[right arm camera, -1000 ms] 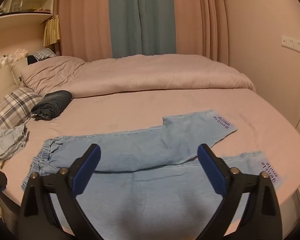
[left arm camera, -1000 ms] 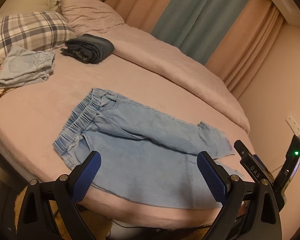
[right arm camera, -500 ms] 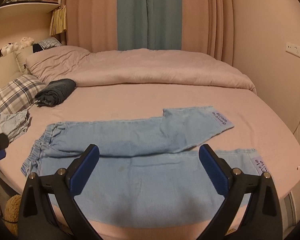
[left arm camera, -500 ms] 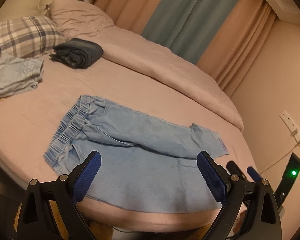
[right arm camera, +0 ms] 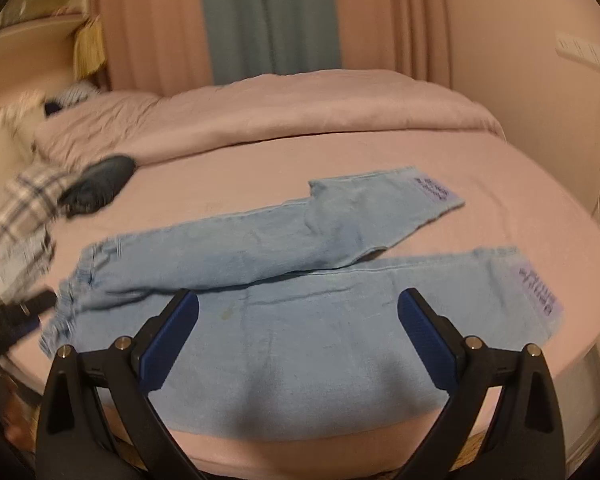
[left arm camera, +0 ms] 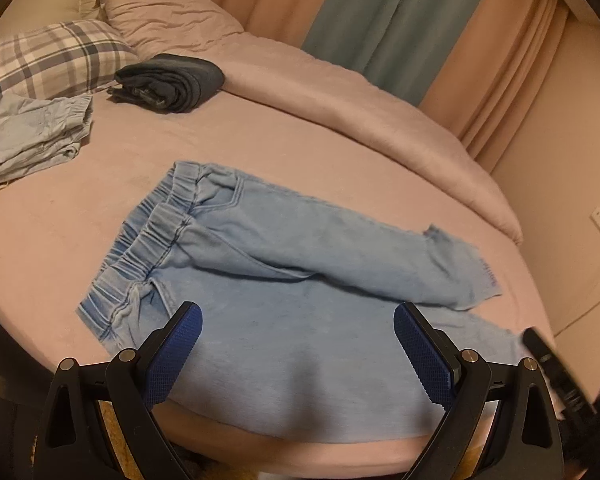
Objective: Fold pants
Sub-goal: 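Move both open grippers over the light blue jeans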
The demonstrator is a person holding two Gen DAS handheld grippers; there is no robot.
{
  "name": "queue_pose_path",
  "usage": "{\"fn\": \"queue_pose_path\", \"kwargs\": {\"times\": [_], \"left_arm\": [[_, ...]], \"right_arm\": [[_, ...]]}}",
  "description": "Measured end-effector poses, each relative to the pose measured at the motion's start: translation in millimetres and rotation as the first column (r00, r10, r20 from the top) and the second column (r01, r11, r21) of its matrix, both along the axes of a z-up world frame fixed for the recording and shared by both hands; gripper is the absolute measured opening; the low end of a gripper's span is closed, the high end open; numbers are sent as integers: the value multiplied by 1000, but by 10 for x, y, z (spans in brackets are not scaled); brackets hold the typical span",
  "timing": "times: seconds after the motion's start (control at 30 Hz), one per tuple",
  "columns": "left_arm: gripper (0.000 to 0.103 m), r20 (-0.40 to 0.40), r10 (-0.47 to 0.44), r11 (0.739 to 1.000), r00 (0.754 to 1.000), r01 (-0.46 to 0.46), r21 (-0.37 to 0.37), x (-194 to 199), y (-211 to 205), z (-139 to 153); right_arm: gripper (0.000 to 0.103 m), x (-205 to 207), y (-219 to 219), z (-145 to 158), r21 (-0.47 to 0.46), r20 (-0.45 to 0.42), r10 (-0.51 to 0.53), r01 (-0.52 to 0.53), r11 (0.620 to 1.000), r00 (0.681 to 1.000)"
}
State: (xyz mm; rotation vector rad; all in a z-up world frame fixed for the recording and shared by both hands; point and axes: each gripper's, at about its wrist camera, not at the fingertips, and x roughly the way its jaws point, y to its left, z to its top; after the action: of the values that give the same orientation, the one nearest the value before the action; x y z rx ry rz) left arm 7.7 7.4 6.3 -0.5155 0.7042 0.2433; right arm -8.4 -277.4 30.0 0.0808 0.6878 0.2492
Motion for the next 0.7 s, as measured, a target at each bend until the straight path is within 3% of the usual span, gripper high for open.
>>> {"fn": "queue_pose_path", "kwargs": {"times": [0.1, 0.23, 0.37, 0.47, 0.57, 0.7], "left_arm": [[97, -28, 4, 1000, 1000, -4, 10, 37, -12, -100], [97, -49, -3, 1000, 999, 2, -19, 70, -49, -187], [97, -72, 16, 1000, 997, -15, 6, 140, -98, -208], [97, -75, 34, 999, 997, -33, 10, 172, -100, -229], [97, -93, 47, 999, 995, -47, -3, 226, -83, -257], [97, -110, 62, 998, 992, -62, 3, 260, -71, -285]], "right_arm": [[101, 33, -164, -61, 95, -6, -24, 25, 995, 1000], [101, 67, -202, -93, 107, 16, -31, 29, 994, 999], [100, 143, -232, -199, 122, -5, -18, 18, 992, 1000], [99, 202, -285, -280, 86, -10, -37, 37, 996, 999], [99, 207, -307, -306, -7, 24, -72, 72, 997, 997], [96, 249, -401, -357, 5, 15, -66, 66, 998, 998]]}}
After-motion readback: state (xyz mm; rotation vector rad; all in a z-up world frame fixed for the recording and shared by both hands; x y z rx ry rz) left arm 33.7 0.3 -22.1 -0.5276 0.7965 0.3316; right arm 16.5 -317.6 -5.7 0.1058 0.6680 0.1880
